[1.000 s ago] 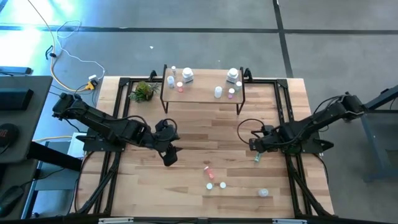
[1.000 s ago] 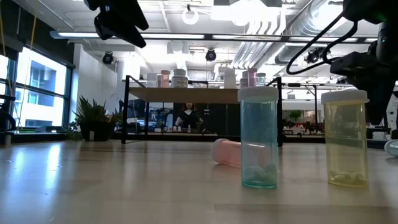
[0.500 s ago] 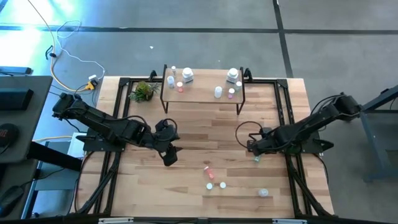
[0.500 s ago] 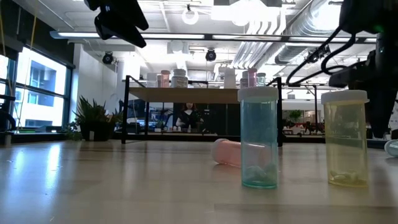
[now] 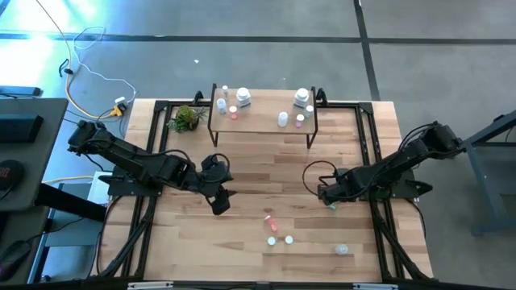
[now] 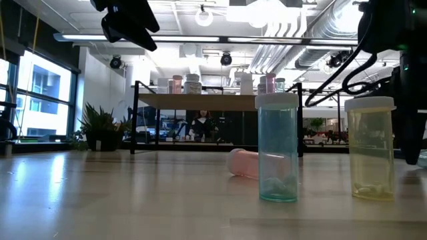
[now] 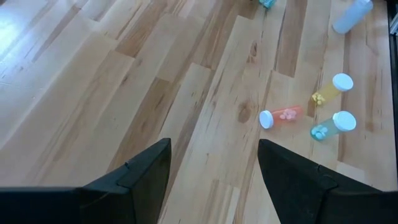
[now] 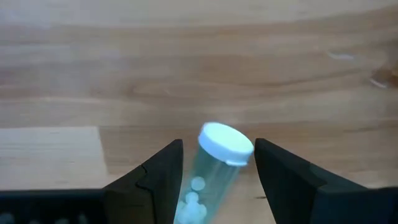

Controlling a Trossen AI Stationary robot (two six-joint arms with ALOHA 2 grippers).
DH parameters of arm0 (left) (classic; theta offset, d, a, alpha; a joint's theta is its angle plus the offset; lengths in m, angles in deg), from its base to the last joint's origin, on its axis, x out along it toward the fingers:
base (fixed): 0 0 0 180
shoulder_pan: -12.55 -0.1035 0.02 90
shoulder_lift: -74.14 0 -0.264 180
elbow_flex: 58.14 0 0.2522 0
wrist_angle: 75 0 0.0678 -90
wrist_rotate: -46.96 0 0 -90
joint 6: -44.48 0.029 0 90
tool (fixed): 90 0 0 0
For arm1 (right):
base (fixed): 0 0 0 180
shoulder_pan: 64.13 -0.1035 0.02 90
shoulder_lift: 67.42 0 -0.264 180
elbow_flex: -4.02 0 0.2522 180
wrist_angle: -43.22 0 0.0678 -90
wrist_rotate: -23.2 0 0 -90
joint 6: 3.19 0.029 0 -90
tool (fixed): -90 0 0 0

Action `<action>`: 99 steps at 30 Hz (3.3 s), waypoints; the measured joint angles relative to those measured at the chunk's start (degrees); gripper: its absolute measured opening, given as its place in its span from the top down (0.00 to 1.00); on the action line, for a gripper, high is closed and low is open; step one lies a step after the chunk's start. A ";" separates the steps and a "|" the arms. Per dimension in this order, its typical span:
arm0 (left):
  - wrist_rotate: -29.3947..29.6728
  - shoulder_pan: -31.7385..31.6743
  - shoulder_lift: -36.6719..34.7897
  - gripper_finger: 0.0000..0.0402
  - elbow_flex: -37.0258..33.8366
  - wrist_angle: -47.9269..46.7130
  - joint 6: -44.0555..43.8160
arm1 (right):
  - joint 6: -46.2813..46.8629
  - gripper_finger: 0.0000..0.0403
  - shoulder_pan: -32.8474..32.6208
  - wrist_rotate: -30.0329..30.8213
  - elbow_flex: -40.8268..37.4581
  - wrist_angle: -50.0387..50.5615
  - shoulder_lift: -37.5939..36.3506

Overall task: Pick and place medicine bottles onto shelf by color
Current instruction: Put the top blue pill bottle on the shelf

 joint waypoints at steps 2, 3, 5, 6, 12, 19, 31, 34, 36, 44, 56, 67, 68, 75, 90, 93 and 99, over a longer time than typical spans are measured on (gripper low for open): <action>0.00 0.00 0.00 0.43 0.02 0.00 0.02 | -0.03 0.53 0.00 -1.19 0.02 -0.07 0.74; 0.00 0.00 0.00 0.43 0.02 0.00 0.03 | -0.17 0.53 0.00 -1.69 0.02 -0.14 1.07; 0.00 0.00 0.00 0.43 0.02 0.00 0.49 | -0.31 0.53 0.00 -2.25 0.04 -0.51 1.65; 0.00 0.00 0.00 0.43 0.02 -0.01 0.50 | -0.32 0.53 0.00 -2.35 0.05 -0.71 1.80; 0.00 0.00 0.00 0.43 0.02 -0.12 0.50 | -0.39 0.59 0.00 -2.16 0.11 -1.20 1.92; 0.00 0.00 0.00 0.43 0.02 -1.07 0.50 | -1.16 0.72 0.00 -2.11 0.11 -1.51 1.91; -0.05 -0.51 0.00 0.43 0.02 -1.79 0.50 | -10.43 0.76 0.00 2.95 3.59 -2.51 2.02; -0.71 -1.11 0.00 0.43 0.02 -1.79 0.50 | -13.79 0.76 0.00 6.09 5.64 -2.58 2.02; -1.27 -1.70 0.00 0.43 0.02 -1.77 0.51 | -16.13 0.77 0.00 8.09 7.11 -2.98 2.02; -1.53 -3.65 0.00 0.43 0.02 -1.41 3.81 | -24.99 0.77 0.44 16.22 13.73 -3.17 2.00; -5.85 -7.87 -1.32 0.43 0.06 2.43 7.56 | -41.78 0.77 5.65 20.94 24.75 -3.42 1.96; -11.35 -10.49 -1.95 0.43 0.04 14.16 6.58 | -62.16 0.77 11.41 19.61 34.66 -7.62 1.94; -11.80 -10.63 -1.92 0.43 0.04 15.36 6.43 | -64.11 0.77 11.71 19.14 35.47 -8.42 1.94; -12.22 -10.69 -1.92 0.43 0.04 24.60 6.43 | -76.56 0.77 12.95 15.35 40.71 -14.22 1.94; -11.47 -10.69 -1.90 0.43 0.04 43.17 11.46 | -90.51 0.77 12.94 7.29 43.45 -32.75 1.94; -11.47 -10.69 -1.90 0.43 0.04 45.40 11.61 | -90.40 0.77 12.94 7.29 43.45 -33.71 1.94; -11.54 -10.69 -0.73 0.43 0.00 47.92 11.54 | -90.48 0.77 12.94 7.23 43.45 -36.10 1.94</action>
